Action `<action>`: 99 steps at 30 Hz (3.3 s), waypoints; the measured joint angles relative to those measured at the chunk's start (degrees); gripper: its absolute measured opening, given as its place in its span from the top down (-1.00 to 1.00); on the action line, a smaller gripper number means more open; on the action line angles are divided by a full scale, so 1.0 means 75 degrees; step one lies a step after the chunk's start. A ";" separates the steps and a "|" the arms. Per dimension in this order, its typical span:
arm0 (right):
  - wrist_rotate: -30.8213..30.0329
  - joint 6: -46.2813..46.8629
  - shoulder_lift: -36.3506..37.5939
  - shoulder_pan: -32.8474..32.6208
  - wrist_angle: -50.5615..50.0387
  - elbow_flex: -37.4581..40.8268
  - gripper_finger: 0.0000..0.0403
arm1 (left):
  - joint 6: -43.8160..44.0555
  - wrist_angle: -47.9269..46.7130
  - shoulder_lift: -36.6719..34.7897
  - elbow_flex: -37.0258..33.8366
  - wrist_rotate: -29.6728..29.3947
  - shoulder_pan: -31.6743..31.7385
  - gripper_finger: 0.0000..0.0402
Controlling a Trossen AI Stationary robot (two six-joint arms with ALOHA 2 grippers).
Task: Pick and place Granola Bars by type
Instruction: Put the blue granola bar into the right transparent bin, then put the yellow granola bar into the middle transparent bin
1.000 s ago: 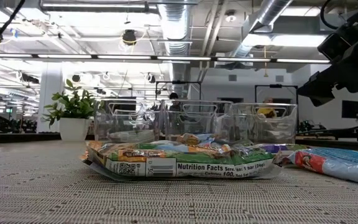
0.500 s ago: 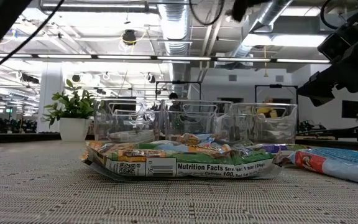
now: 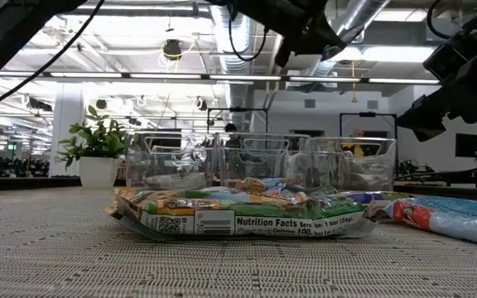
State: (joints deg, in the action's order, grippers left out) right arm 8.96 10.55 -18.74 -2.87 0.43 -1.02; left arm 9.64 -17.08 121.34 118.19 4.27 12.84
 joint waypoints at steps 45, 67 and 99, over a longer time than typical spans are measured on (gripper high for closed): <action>-0.0005 0.0000 0.0000 0.0000 0.0003 0.0000 -0.12 | -0.1886 -0.0261 0.1740 -0.0015 0.0371 0.0560 0.29; -0.0002 0.0000 0.0000 0.0000 0.0003 0.0000 -0.12 | -0.1858 -0.1244 0.1676 0.1864 0.0319 0.0292 0.10; 0.0001 0.0000 0.0000 0.0000 0.0003 0.0000 -0.12 | -0.0916 -0.2380 0.1093 0.1397 0.1195 -0.2148 0.10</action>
State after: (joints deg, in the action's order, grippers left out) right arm 8.97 10.55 -18.74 -2.88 0.45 -1.02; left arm 2.77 -34.93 129.53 128.67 13.24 -3.27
